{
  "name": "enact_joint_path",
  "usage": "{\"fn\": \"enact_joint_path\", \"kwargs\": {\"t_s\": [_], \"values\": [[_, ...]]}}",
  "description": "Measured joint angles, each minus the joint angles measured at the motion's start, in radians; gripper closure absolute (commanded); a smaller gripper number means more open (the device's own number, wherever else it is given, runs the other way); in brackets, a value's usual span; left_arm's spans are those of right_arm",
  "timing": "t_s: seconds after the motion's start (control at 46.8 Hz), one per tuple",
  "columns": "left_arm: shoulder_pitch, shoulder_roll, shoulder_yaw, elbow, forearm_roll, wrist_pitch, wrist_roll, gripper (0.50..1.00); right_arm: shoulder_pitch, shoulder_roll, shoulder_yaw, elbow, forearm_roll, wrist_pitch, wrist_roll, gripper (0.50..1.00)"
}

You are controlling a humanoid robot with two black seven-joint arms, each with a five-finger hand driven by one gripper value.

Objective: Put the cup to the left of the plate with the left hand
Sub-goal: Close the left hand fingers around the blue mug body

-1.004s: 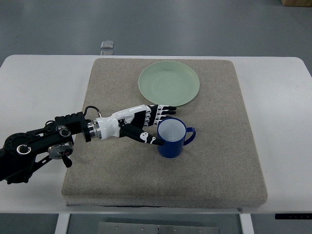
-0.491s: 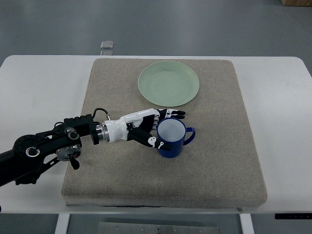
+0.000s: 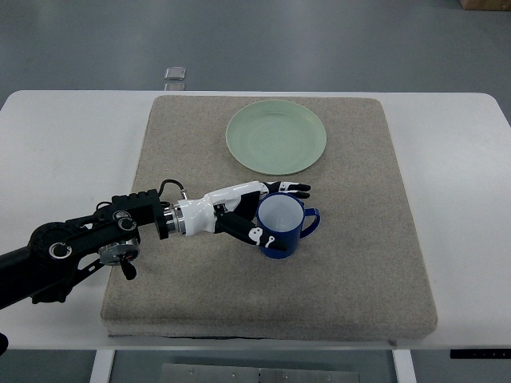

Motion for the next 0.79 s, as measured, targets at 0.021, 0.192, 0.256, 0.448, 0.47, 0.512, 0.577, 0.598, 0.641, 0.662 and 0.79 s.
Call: {"fn": "enact_joint_path", "kwargs": {"t_s": [0.021, 0.192, 0.256, 0.448, 0.47, 0.512, 0.577, 0.598, 0.641, 0.662, 0.79], "values": [[0.000, 0.000, 0.001, 0.000, 0.000, 0.000, 0.000, 0.512, 0.000, 0.000, 0.000, 0.000, 0.000, 0.000, 0.000, 0.566], [0.000, -0.006, 0.009, 0.010, 0.000, 0.000, 0.001, 0.531, 0.000, 0.000, 0.000, 0.000, 0.000, 0.000, 0.000, 0.566], [0.000, -0.007, 0.009, 0.011, 0.000, 0.000, 0.003, 0.572, 0.000, 0.000, 0.000, 0.000, 0.000, 0.000, 0.000, 0.566], [-0.005, -0.010, 0.009, 0.031, -0.001, 0.001, 0.003, 0.707, 0.000, 0.000, 0.000, 0.000, 0.000, 0.000, 0.000, 0.566], [-0.005, -0.011, 0.009, 0.031, -0.001, 0.001, 0.003, 0.720, 0.000, 0.000, 0.000, 0.000, 0.000, 0.000, 0.000, 0.566], [-0.006, -0.013, 0.008, 0.031, -0.002, 0.000, 0.003, 0.722, 0.000, 0.000, 0.000, 0.000, 0.000, 0.000, 0.000, 0.566], [-0.006, -0.014, 0.006, 0.033, -0.002, 0.001, 0.003, 0.765, 0.000, 0.000, 0.000, 0.000, 0.000, 0.000, 0.000, 0.566], [-0.006, -0.015, 0.005, 0.035, -0.002, 0.001, 0.003, 0.769, 0.000, 0.000, 0.000, 0.000, 0.000, 0.000, 0.000, 0.566], [-0.006, -0.015, 0.005, 0.036, -0.002, 0.001, 0.003, 0.784, 0.000, 0.000, 0.000, 0.000, 0.000, 0.000, 0.000, 0.566], [-0.006, -0.015, 0.004, 0.036, -0.002, 0.001, 0.003, 0.791, 0.000, 0.000, 0.000, 0.000, 0.000, 0.000, 0.000, 0.566], [-0.008, -0.017, 0.003, 0.036, -0.002, 0.001, 0.002, 0.855, 0.000, 0.000, 0.000, 0.000, 0.000, 0.000, 0.000, 0.566]]}}
